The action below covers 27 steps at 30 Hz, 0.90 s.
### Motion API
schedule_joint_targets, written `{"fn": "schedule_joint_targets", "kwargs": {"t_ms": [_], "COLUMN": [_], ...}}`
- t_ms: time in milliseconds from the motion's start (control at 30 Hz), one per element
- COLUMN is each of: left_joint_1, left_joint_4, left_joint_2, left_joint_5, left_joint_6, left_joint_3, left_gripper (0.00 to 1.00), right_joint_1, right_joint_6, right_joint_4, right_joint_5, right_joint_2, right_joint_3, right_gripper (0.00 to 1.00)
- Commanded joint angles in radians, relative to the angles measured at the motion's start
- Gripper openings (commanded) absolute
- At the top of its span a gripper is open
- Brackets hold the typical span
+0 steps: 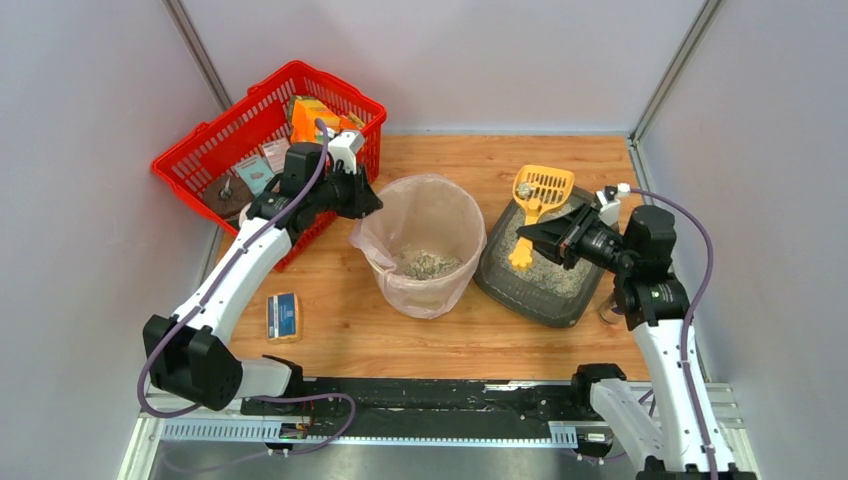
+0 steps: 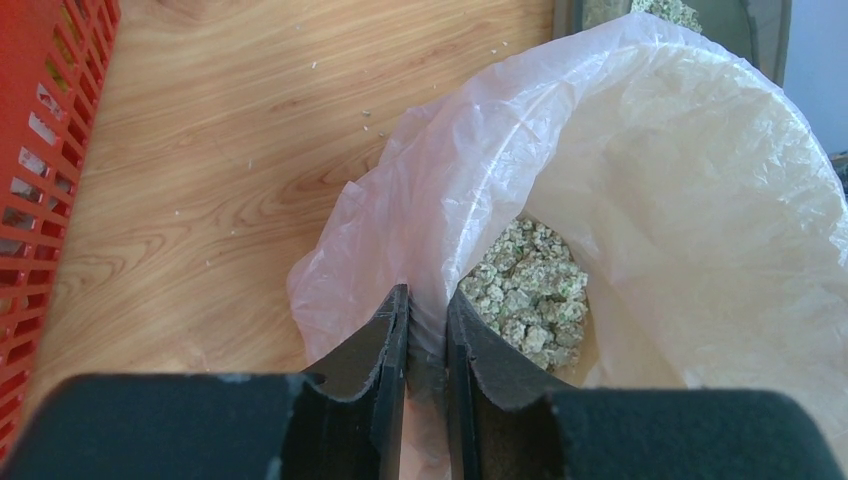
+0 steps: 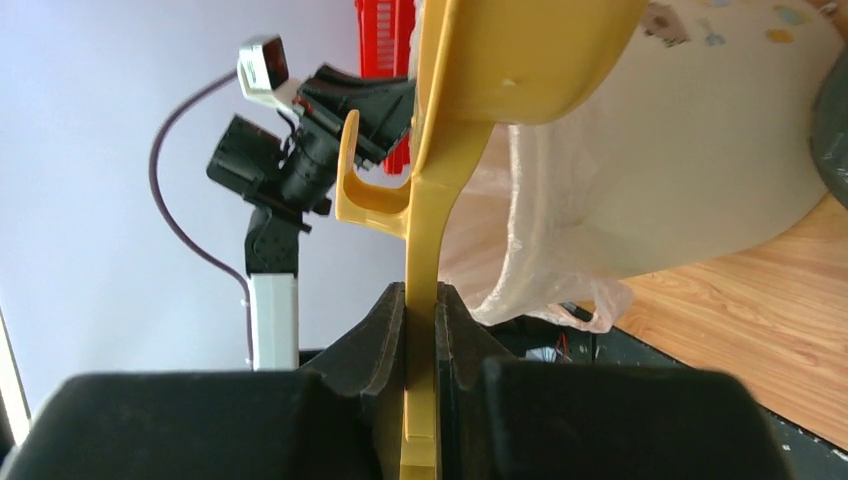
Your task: Clean the litter box
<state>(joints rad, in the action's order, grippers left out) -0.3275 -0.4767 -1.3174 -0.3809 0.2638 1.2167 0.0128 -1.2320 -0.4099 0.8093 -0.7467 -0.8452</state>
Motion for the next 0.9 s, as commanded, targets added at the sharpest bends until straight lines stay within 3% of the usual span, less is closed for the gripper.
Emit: {"fn": "schedule_joint_targets", "kwargs": {"t_ms": [0, 367, 600, 733, 867], "left_joint_1": [-0.03, -0.036, -0.036, -0.036, -0.036], "left_joint_4": [-0.022, -0.033, -0.031, -0.031, -0.034], "left_joint_2": [-0.02, -0.031, -0.04, -0.037, -0.039], "left_joint_5": [-0.061, -0.062, -0.076, -0.072, -0.072], "left_joint_6": [0.02, 0.022, 0.025, 0.023, 0.022], "left_joint_3": [0.026, 0.035, 0.037, 0.035, 0.037], "left_gripper": [0.25, 0.23, 0.06, 0.01, 0.0], "right_joint_1": [0.122, 0.338, 0.507, 0.527, 0.607], "right_joint_6": [0.074, 0.333, 0.535, 0.6, 0.718], "right_joint_4": [0.039, -0.111, -0.293, -0.334, -0.476], "right_joint_5": [-0.061, -0.137, -0.279, -0.288, -0.434], "right_joint_2": [-0.055, -0.218, -0.292, -0.318, -0.364], "right_joint_3": [-0.119, -0.304, -0.42, -0.442, -0.514], "right_gripper": [0.0, 0.0, 0.0, 0.0, 0.0]}}
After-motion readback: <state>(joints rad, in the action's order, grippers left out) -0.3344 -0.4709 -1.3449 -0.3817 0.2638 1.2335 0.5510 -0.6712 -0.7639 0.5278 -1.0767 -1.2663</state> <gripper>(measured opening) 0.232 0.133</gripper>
